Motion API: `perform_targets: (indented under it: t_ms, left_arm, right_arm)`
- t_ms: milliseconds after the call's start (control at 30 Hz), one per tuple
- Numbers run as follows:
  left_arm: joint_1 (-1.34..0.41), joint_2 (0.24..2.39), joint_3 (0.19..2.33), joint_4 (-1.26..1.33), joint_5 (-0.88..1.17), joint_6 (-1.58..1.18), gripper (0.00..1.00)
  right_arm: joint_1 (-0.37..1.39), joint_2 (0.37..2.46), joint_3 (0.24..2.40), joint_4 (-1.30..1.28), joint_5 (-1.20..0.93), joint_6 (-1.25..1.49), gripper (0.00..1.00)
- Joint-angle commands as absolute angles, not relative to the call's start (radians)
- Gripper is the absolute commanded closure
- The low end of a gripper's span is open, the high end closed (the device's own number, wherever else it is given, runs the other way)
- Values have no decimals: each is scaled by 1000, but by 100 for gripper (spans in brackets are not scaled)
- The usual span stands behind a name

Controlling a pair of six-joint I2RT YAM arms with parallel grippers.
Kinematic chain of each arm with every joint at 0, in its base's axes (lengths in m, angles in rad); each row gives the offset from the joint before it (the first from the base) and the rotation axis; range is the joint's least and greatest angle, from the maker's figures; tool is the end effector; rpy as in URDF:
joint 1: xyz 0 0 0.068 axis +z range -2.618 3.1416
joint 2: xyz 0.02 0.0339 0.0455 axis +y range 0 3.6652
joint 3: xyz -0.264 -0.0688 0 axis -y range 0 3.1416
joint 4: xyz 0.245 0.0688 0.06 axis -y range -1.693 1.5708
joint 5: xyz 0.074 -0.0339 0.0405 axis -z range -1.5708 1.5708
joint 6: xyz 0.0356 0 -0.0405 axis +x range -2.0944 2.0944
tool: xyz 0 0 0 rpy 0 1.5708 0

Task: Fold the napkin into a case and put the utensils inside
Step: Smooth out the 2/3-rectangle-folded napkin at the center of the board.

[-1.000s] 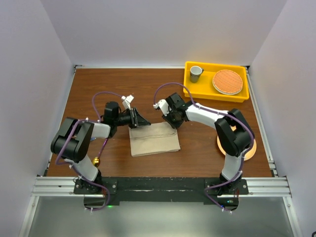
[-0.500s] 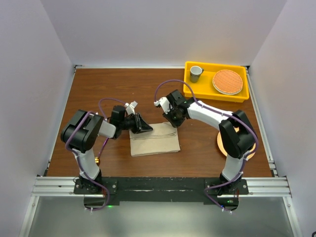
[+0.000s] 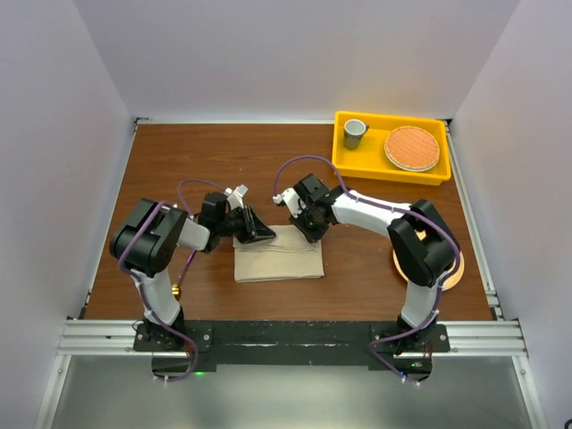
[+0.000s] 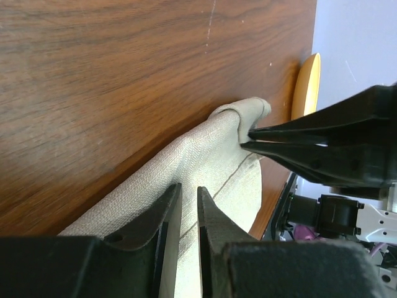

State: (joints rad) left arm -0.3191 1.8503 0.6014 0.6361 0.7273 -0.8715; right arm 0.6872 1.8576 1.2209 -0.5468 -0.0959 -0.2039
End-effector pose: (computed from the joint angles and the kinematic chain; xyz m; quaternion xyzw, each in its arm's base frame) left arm 0.2865 -0.1196 0.0960 -0.0685 0.8427 -0.5029 0.1796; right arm 0.2828 0.2365 0.1680 -0.4307 0.8805 0.0917 0.1754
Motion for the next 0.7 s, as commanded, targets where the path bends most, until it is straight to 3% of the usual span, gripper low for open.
perform_targets:
  t_ms: [0, 167, 667]
  left_arm:
    - [-318, 1790, 587, 744, 782, -877, 77]
    - [-330, 1755, 591, 813, 815, -917, 76]
    - [-466, 1957, 712, 989, 715, -1095, 81]
  right_arm:
    - [689, 1878, 1146, -500, -49, -241, 86]
    - [681, 1841, 1080, -445, -60, -284, 87]
    - [663, 1767, 1017, -362, -94, -314, 86]
